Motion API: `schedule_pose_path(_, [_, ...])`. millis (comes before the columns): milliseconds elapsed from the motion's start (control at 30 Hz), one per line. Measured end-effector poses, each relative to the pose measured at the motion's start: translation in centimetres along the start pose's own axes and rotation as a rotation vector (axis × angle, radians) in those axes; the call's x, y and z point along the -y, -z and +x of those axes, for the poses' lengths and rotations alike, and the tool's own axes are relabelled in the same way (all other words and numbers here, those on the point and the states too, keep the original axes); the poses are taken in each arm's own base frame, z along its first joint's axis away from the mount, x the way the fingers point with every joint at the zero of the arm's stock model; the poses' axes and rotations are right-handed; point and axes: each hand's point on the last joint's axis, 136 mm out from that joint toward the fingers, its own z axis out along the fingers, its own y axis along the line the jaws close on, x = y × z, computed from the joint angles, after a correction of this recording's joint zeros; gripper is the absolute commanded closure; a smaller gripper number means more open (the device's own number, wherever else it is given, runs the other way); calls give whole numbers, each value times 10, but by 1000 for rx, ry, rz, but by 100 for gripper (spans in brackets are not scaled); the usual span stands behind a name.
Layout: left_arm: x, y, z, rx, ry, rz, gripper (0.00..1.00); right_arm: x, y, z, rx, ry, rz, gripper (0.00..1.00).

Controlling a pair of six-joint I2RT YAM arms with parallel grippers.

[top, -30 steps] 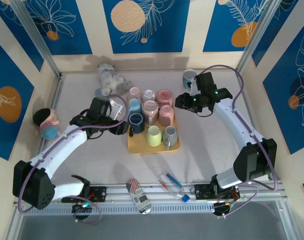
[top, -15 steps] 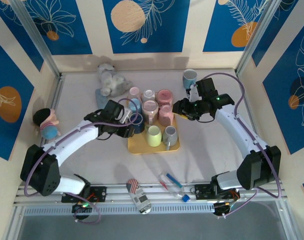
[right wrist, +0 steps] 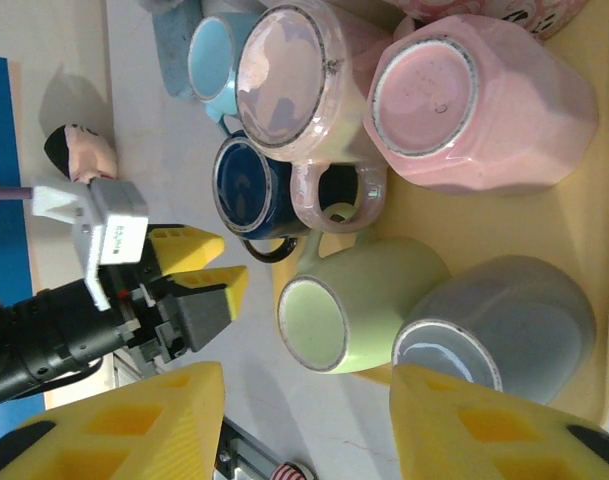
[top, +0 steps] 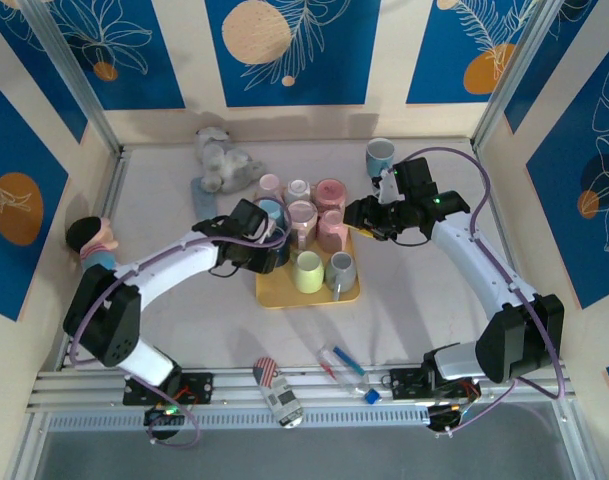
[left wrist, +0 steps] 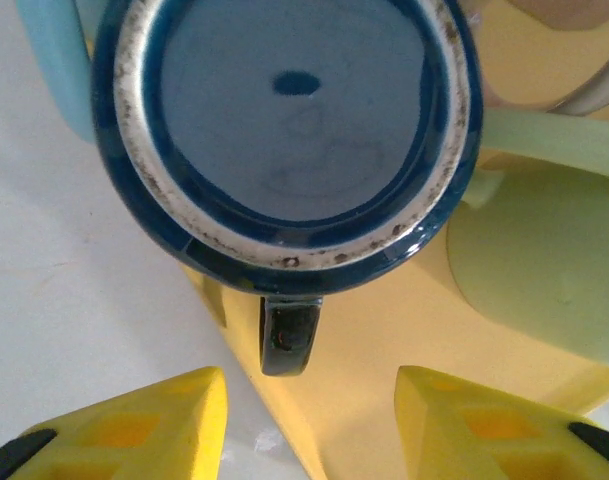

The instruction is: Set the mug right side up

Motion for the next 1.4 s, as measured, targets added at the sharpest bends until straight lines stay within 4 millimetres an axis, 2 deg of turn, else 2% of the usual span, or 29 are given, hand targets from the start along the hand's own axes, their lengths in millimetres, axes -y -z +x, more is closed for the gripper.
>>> schedule_pose_path(200, [-4,-10,3,-19,-2,-38,54,0,-1,1,-6,-3,-11,52])
schedule_pose_path(533, [-1,-19,-11,32,0,-30,59,-6,-1,7,-41,-7,-55,52])
schedule_pose_path(767, [-2,-28,-8,22,0,-39,60,-5,0,12,-60,-15,-52,52])
schedule_pose_path(1167, [-7,-36,-1,12,-2,-60,76,-4,0,12,-61,-16,-51,52])
schedule_pose_path(1300, [-7,-36,-2,21,-12,-63,92,-4,0,11,-61,-17,-52,52])
schedule_pose_path(1400, [-6,-36,-2,23,-28,-63,99,-3,1,11,-59,-19,-52,52])
